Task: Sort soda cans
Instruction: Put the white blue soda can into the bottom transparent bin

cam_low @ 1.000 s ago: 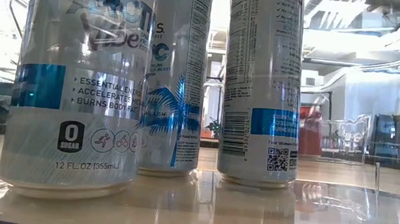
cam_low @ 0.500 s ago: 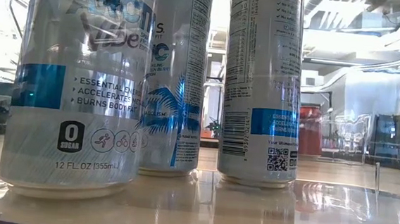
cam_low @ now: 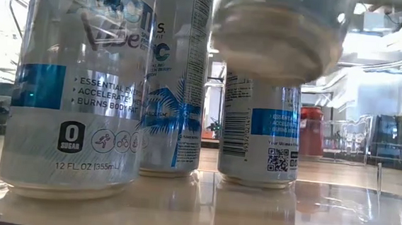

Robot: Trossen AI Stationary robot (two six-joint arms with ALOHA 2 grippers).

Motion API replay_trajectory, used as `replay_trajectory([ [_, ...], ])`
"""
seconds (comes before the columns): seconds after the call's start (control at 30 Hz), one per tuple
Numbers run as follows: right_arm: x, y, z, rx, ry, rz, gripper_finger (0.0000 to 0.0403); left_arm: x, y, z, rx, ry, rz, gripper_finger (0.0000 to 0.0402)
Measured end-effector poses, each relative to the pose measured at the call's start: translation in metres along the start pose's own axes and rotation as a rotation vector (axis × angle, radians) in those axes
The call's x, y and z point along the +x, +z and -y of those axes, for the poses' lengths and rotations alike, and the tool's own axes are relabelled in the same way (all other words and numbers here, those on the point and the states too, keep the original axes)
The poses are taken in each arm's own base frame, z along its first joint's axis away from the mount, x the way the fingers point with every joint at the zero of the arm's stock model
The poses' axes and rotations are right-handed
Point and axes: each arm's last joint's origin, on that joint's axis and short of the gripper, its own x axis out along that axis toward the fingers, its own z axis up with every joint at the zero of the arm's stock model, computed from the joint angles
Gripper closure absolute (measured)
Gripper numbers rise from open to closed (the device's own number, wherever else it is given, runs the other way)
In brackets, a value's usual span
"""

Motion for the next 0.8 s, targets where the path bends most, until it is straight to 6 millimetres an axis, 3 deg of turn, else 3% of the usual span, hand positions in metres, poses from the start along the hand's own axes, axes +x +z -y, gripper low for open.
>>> replay_trajectory([
  [0.53, 0.057, -0.003, 0.014, -0.052, 0.070, -0.050, 0.0168, 0.000, -0.001, 0.000, 0.004, 0.001, -0.009, 0.0054],
  [0.8, 0.064, -0.005, 0.019, -0.042, 0.070, -0.069, 0.0167, 0.000, -0.002, 0.000, 0.005, 0.001, -0.011, 0.0054],
])
